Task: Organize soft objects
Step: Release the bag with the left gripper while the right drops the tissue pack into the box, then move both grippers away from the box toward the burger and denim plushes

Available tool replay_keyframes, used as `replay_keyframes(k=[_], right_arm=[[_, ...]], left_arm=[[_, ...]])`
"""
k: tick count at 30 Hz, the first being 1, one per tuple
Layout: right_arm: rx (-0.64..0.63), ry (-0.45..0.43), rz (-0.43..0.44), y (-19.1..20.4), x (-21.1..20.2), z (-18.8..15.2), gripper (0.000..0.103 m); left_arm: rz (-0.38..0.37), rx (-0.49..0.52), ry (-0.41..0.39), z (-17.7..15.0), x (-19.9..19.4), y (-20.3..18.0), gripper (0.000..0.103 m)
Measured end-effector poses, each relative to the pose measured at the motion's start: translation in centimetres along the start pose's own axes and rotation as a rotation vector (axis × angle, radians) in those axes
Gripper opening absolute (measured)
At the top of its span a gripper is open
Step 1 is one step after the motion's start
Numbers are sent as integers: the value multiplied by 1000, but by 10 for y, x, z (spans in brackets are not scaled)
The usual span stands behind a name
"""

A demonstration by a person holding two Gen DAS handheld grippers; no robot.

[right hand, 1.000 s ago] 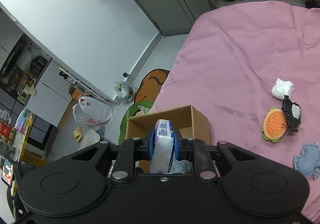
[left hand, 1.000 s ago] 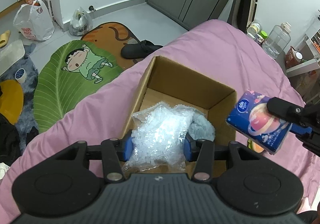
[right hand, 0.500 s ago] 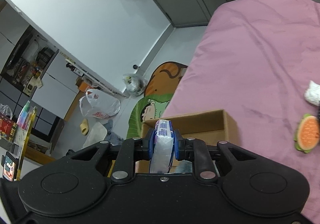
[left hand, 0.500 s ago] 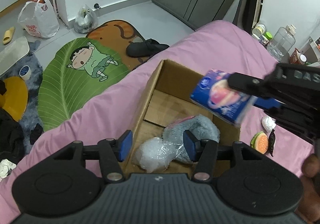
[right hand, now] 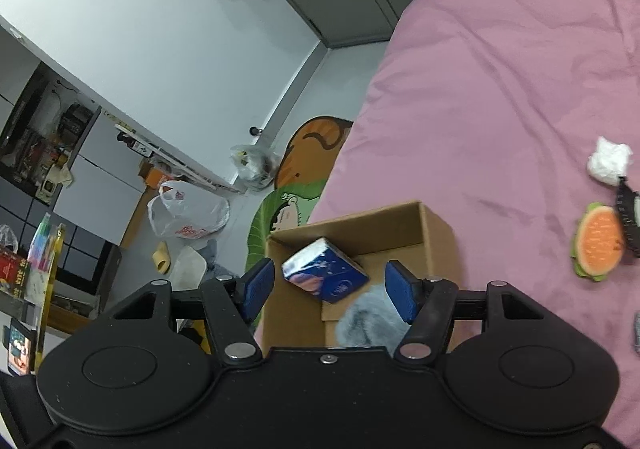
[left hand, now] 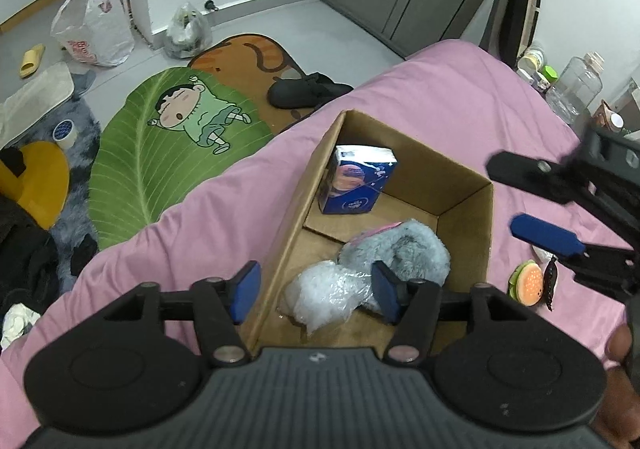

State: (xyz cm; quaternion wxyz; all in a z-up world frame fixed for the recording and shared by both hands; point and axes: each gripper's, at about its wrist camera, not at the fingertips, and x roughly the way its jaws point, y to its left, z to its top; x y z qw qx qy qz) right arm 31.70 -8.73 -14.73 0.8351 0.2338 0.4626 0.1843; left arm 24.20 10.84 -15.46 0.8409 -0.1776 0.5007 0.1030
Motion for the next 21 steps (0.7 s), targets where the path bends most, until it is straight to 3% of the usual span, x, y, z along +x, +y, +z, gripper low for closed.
replay_keyframes(k=[2, 9, 11, 21], right_arm=[[-7, -8, -8, 0, -7, -4, 69], [-11, -20, -44, -6, -29, -17, 73], [-14, -36, -56, -9, -39, -21, 79], [-5, -71, -65, -27, -86, -36, 87]], left_arm=[[7, -1, -4, -1, -5, -1, 73], [-15, 17, -22, -9, -25, -8, 86], [-26, 31, -27, -12, -30, -12, 87], [1, 82, -53, -33, -59, -25, 87]])
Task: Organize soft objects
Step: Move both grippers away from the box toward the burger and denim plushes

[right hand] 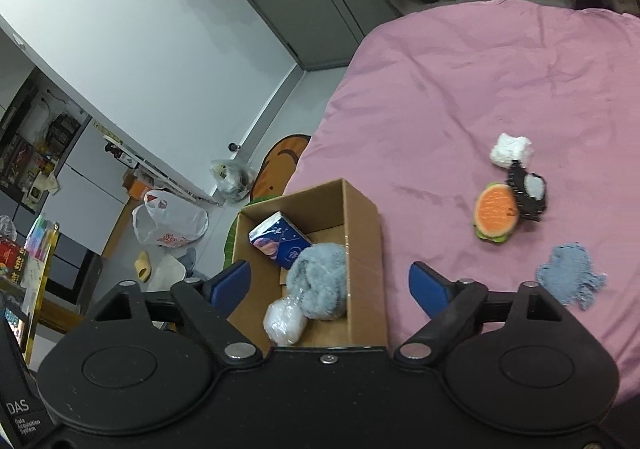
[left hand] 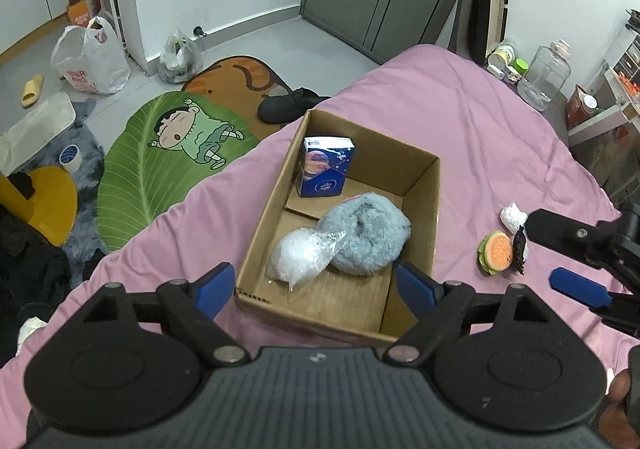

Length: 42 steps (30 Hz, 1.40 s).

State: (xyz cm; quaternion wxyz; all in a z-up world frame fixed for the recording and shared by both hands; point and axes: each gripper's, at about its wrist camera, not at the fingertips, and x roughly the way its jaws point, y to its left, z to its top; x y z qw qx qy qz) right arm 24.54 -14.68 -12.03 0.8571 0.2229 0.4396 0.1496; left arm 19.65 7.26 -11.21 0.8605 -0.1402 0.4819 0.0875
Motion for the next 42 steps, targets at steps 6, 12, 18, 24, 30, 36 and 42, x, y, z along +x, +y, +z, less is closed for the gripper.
replay_keyframes(k=[6, 12, 18, 24, 30, 36, 42], right_arm=[[-37, -11, 5, -6, -26, -4, 95], [-38, -23, 15, -16, -48, -9, 98], [-30, -53, 16, -29, -71, -9, 103], [-31, -53, 11, -43, -89, -10, 103], [-31, -61, 7, -56, -103, -12, 103], [-30, -74, 9, -67, -115, -13, 103], [-24, -74, 0, -86, -122, -14, 103]], left_arm=[[11, 22, -26, -6, -21, -11, 88], [16, 57, -50, -12, -42, -26, 88], [33, 82, -77, -18, -59, -42, 89], [28, 84, -96, -25, -71, -56, 100], [38, 95, -107, -34, -80, -70, 103], [29, 113, -120, -39, -88, -83, 103], [15, 118, -117, -46, -86, -96, 103]])
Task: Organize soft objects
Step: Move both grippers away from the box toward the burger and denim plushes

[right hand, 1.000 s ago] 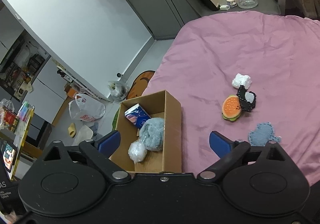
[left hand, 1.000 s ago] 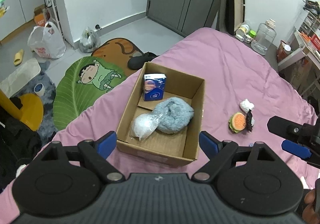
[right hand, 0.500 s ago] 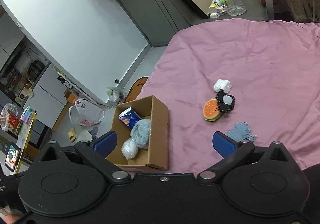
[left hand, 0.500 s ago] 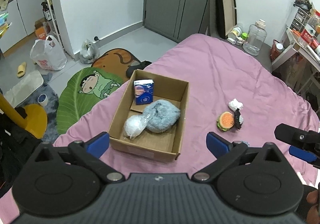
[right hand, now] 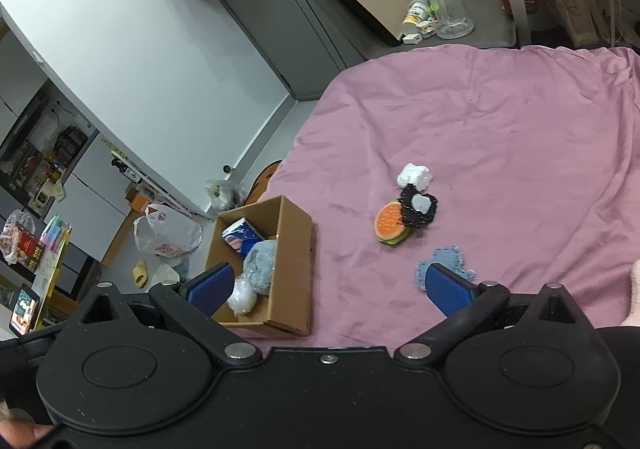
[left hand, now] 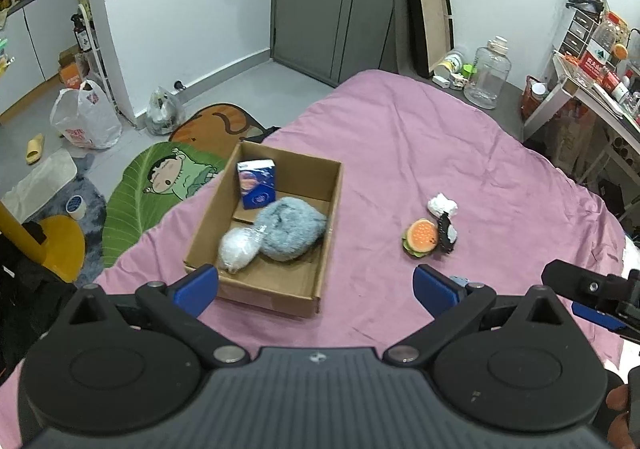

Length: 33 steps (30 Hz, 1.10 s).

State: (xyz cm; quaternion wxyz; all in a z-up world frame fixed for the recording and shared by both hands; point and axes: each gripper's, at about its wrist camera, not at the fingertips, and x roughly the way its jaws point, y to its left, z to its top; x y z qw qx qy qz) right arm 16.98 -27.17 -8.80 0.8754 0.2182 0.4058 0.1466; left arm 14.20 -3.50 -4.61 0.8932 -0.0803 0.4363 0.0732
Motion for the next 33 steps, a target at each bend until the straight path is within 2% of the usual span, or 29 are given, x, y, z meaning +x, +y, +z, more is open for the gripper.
replay_keyframes(k=[15, 27, 31, 33], right_arm=[[50, -7, -15, -52, -9, 11, 103], [135, 11, -41, -92, 15, 12, 102], [158, 24, -38, -102, 27, 11, 99], [195, 43, -4, -109, 34, 11, 94]], left_arm=[[26, -2, 20, -4, 9, -30, 103], [-24, 47, 29, -3, 39, -63, 102], [-45, 61, 29, 1, 51, -72, 100], [-58, 65, 25, 5, 58, -77, 100]])
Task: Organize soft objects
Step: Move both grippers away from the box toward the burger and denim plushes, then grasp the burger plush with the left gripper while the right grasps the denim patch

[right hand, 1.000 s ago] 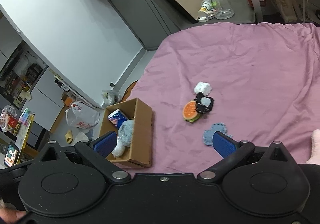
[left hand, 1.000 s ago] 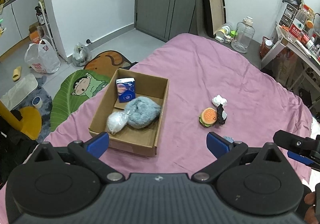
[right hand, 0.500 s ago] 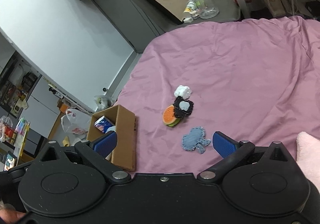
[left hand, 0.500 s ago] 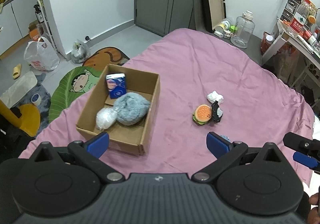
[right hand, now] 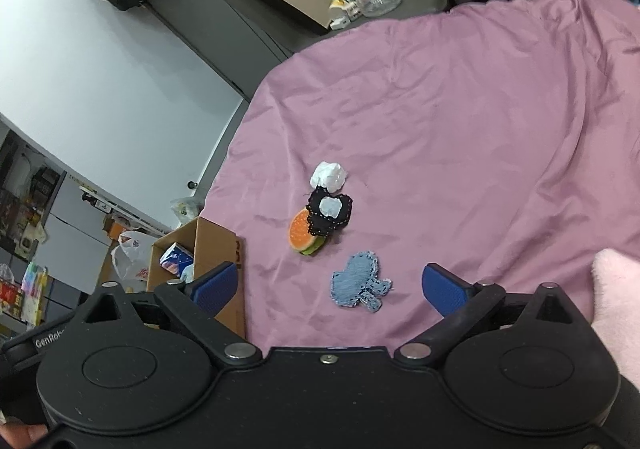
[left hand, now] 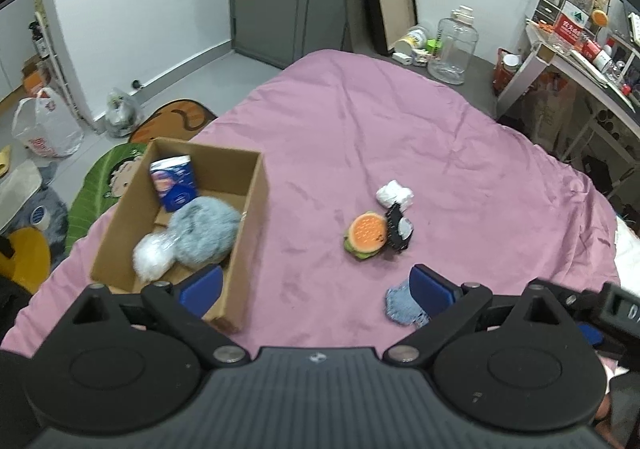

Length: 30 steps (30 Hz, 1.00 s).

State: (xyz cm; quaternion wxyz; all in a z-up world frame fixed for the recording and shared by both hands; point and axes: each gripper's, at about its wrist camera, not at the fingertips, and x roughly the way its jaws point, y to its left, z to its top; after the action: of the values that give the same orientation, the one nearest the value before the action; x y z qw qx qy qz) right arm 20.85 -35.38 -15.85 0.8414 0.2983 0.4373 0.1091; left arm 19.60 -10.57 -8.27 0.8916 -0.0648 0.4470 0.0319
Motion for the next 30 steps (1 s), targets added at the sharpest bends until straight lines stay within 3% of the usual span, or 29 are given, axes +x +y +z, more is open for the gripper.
replay_keyframes(k=[5, 8, 10, 18, 23, 30], right_arm=[[37, 39, -3, -10, 20, -2, 77], [60, 68, 2, -16, 33, -1, 64], [85, 88, 10, -20, 42, 0, 60], [144, 156, 30, -27, 75, 1, 60], [174, 190, 37, -31, 97, 3, 46], [220, 216, 20, -43, 117, 2, 46]], left_arm=[[-21, 24, 4, 5, 19, -13, 98], [-24, 30, 15, 7, 32, -18, 91], [-27, 27, 29, 7, 40, -19, 88], [-22, 17, 79, 6, 77, -22, 70], [-25, 21, 101, 6, 98, -25, 64], [-40, 22, 134, 7, 128, -28, 62]])
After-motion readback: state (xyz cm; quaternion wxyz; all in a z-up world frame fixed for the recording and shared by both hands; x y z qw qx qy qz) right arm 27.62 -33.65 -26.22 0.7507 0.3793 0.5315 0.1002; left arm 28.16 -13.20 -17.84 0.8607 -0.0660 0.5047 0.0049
